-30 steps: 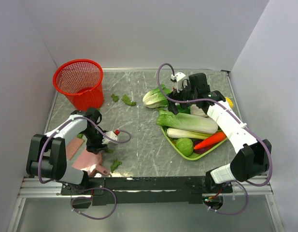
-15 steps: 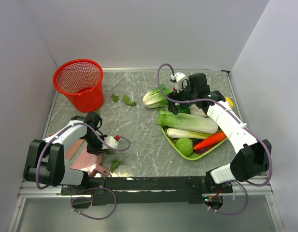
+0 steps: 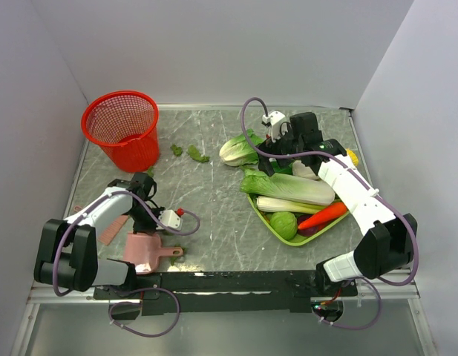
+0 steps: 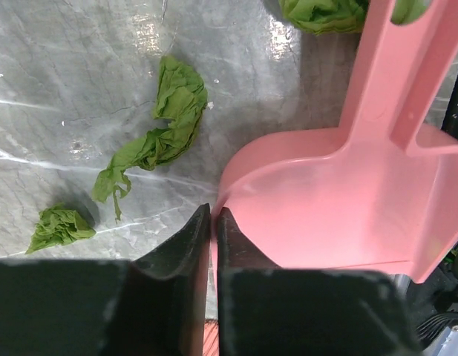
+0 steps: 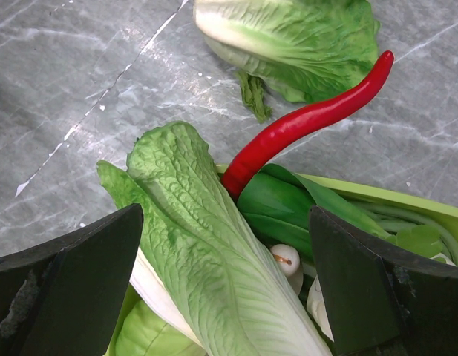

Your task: Sweep away the paper scraps from the table

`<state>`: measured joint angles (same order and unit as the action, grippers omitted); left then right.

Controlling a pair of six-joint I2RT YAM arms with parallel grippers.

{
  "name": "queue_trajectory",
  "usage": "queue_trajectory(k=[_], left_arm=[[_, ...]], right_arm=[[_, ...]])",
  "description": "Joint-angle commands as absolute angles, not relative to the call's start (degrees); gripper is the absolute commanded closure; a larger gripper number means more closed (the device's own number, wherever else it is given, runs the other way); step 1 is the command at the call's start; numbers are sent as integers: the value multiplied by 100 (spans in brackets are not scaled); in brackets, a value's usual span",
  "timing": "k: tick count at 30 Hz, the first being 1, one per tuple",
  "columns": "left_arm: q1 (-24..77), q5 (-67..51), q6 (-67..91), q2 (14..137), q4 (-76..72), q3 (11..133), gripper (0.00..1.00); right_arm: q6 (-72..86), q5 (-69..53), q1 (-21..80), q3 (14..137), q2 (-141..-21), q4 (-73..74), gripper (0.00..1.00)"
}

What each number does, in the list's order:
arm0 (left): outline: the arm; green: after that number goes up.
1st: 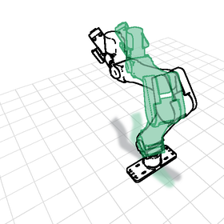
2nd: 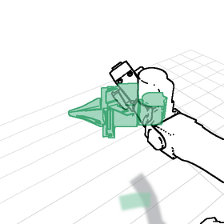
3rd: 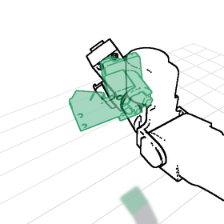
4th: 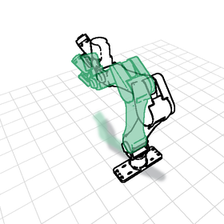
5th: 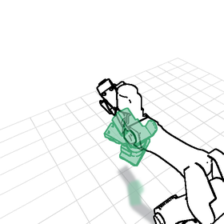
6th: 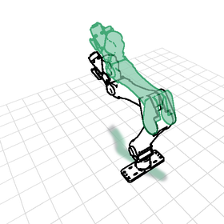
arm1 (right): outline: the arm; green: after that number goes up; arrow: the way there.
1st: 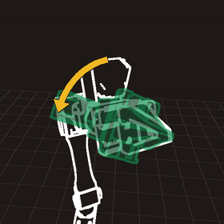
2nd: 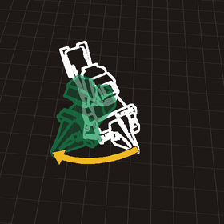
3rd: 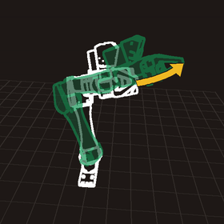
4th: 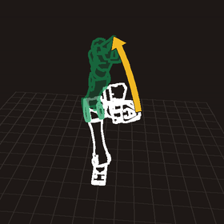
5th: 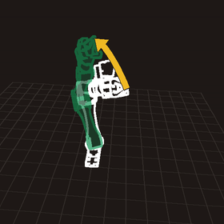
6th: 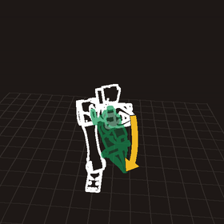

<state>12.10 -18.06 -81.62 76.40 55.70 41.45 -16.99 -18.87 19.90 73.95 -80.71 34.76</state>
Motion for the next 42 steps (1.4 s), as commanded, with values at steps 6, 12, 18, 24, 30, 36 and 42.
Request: queue_trajectory(k=[6,12,18,24,30,36,42], left_arm=[[1230,-2241,-8595,7120,6863,4517,99],[1239,-2390,-8859,6495,7409,5069,99],[1380,-2715,-8465,7215,7322,6598,99],[1880,-2725,-8227,8260,6856,7663,99],[2590,-2541,-8393,9173,6434,8217,99],[3172,-2347,-8666,10351,6495,9175,99],[3445,-2487,-8710,10968,6206,9492,99]], right_arm=[[-1679,-1881,2030,7497,-8033,3393,0],[-1626,-1942,2039,7453,-8068,3331,0],[-1512,-2013,2022,7576,-8191,3305,0],[-1520,-1978,2030,7655,-8174,3340,0],[-1381,-1670,1952,7436,-7990,3244,0],[-879,-1960,1346,7313,-7902,3296,0],[-765,-2065,870,7102,-7726,3331,0]])
